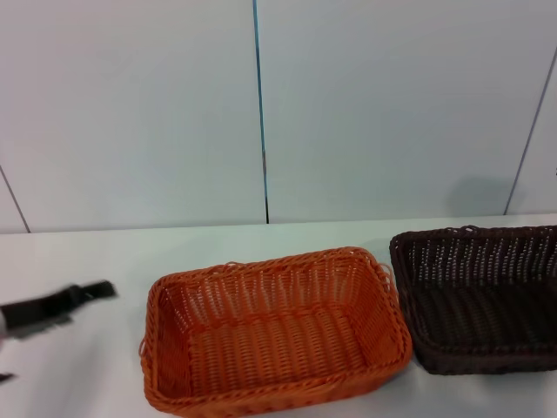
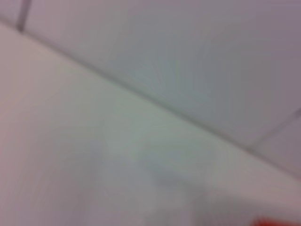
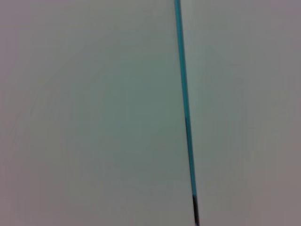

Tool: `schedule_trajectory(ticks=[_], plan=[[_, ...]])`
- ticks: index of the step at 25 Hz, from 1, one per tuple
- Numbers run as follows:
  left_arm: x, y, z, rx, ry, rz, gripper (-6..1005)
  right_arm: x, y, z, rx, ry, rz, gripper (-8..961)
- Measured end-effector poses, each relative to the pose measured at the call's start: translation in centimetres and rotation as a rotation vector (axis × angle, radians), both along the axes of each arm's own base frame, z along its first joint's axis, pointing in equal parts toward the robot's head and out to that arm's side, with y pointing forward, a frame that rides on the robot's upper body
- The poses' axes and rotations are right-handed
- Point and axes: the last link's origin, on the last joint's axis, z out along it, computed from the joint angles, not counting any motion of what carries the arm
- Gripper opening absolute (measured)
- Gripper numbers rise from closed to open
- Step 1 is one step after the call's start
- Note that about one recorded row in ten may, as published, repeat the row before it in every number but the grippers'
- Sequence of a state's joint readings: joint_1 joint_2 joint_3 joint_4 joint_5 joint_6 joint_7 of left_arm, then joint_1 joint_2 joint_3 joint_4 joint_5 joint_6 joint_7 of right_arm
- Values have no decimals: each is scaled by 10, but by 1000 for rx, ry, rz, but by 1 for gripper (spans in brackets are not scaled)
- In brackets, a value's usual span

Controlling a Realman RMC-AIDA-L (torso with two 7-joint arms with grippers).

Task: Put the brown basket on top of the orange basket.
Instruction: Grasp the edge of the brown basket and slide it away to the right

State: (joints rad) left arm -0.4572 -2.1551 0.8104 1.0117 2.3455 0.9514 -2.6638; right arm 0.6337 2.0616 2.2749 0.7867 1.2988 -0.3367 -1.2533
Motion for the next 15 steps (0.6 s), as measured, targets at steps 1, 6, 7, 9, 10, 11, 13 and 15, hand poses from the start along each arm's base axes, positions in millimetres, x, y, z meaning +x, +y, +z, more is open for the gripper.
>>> schedule_trajectory(ticks=[1, 6, 7, 9, 10, 11, 13, 15], plan=[[-3, 1, 10, 34, 14, -5, 886, -1, 0, 0, 0, 0, 2, 608], [-15, 5, 56, 240, 100, -44, 886, -5, 1, 1, -3, 7, 17, 609], [-18, 5, 65, 290, 120, -55, 886, -5, 1, 2, -6, 9, 21, 609], [-22, 5, 77, 368, 148, -76, 885, -7, 1, 1, -13, 18, 30, 609], [-23, 4, 84, 409, 159, -90, 885, -8, 0, 2, -15, 24, 34, 609], [-23, 4, 90, 448, 165, -102, 885, -9, 0, 2, -17, 30, 39, 609], [-24, 3, 99, 512, 166, -124, 885, -11, 0, 2, -22, 42, 48, 609], [-27, 1, 104, 572, 139, -142, 885, -13, 0, 3, -27, 55, 56, 609]])
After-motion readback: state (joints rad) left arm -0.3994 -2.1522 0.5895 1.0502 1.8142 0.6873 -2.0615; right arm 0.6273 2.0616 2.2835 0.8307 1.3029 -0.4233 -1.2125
